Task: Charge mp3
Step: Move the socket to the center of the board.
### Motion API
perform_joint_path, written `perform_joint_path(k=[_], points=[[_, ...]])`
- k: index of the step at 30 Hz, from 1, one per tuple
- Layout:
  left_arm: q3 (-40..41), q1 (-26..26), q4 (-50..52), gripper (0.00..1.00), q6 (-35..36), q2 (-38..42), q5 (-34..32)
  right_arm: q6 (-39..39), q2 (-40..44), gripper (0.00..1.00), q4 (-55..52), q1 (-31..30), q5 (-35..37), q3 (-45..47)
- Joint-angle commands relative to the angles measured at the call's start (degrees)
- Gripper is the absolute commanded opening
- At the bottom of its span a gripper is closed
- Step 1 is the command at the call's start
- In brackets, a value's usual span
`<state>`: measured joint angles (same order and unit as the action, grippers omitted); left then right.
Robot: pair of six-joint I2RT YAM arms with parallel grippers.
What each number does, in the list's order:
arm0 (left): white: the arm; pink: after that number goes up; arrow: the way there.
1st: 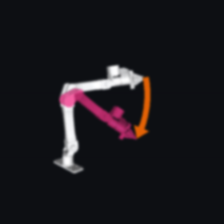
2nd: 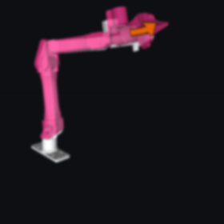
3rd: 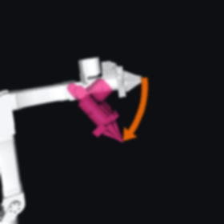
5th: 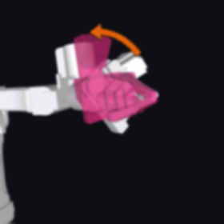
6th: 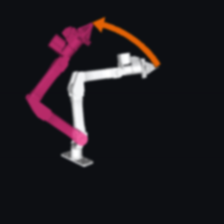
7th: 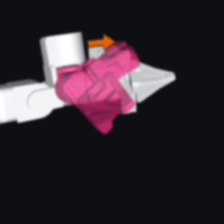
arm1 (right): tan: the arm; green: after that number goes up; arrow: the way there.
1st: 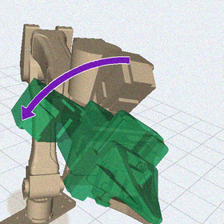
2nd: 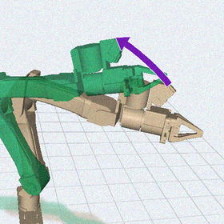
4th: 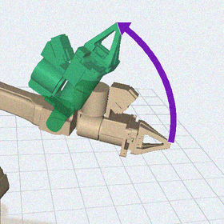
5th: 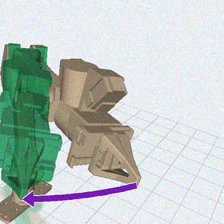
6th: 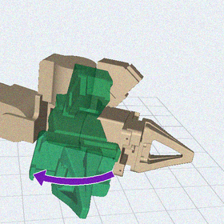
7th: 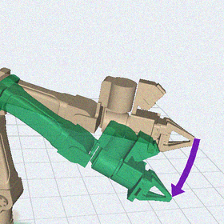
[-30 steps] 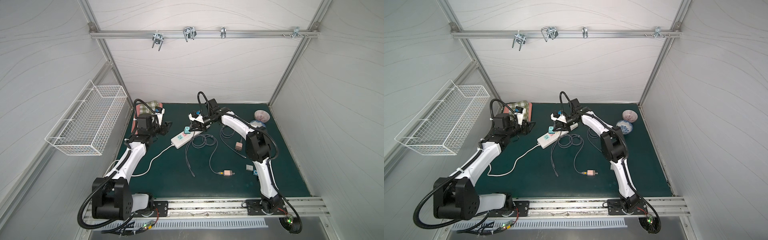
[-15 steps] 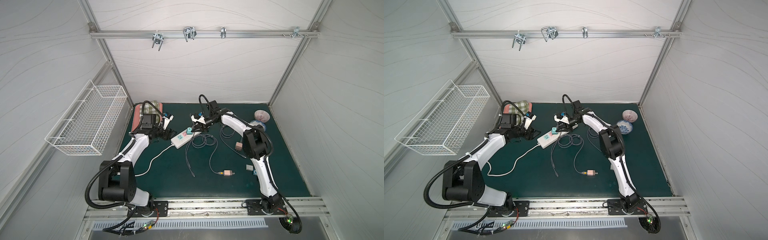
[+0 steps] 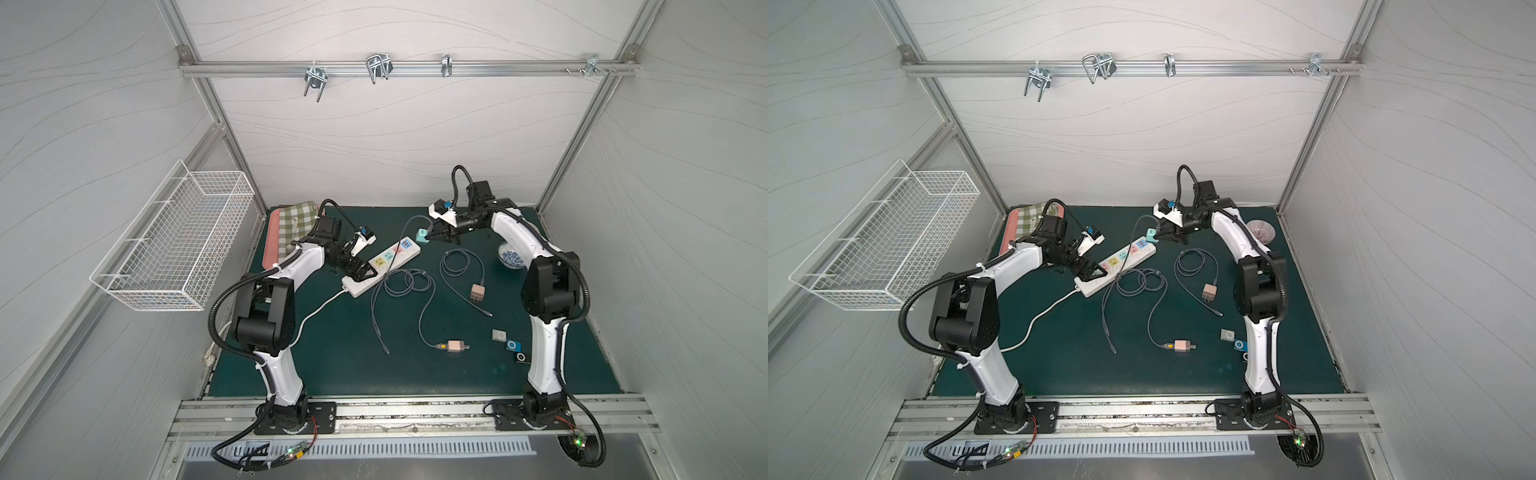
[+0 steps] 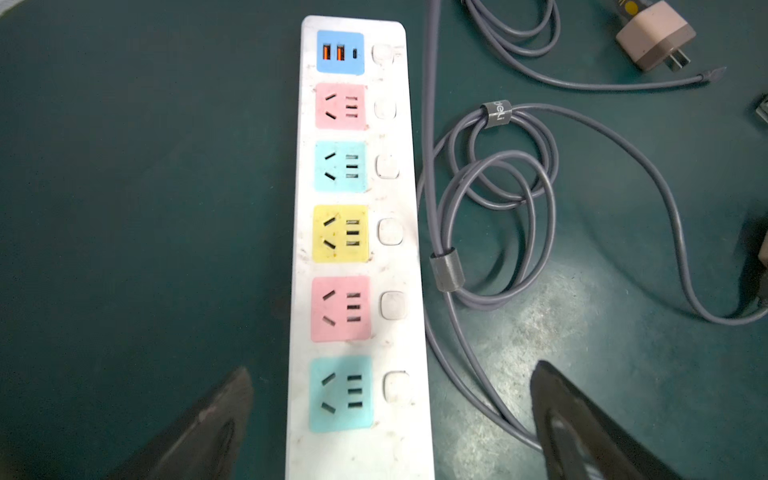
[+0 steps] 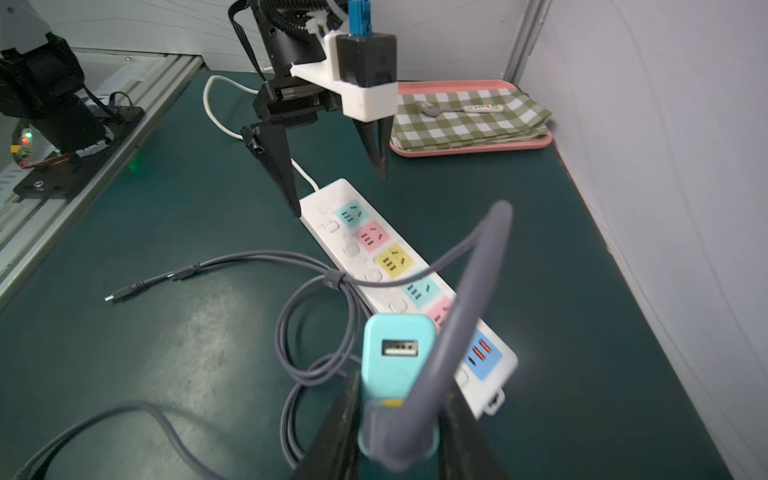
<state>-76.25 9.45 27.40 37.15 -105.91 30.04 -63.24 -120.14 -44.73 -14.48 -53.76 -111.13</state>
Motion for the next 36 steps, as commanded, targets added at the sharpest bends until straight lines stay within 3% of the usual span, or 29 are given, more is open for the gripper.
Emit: perform_joint_path(k=[1,10,14,23,28,36], points=[[-4.1,0.8,2.2,0.99,3.7,-2.7,-1.2,-5.0,4.9,0.0,-5.4,3.3,-0.2,0.6],[-11.2,3.4,3.9,0.99,3.8,-9.7,-5.4,-6.4,9.4,0.0,-9.6,11.7,2.7,-3.5],[-15.2,4.3,5.5,0.99,3.6,-13.2,-6.7,-6.2,8.5,0.0,-10.7,12.6,2.5,-7.6],[-25.2,5.9,11.1,0.99,2.7,-20.5,-7.9,-5.8,7.4,0.0,-8.8,8.1,-0.1,-3.8],[-26.5,7.2,12.0,0.99,2.3,-22.0,-8.5,-4.8,6.9,0.0,-7.4,6.3,-0.9,-2.4],[-29.1,8.8,13.2,0.99,0.1,-24.8,-16.3,-4.8,6.9,0.0,-6.9,4.7,-0.4,-1.4]])
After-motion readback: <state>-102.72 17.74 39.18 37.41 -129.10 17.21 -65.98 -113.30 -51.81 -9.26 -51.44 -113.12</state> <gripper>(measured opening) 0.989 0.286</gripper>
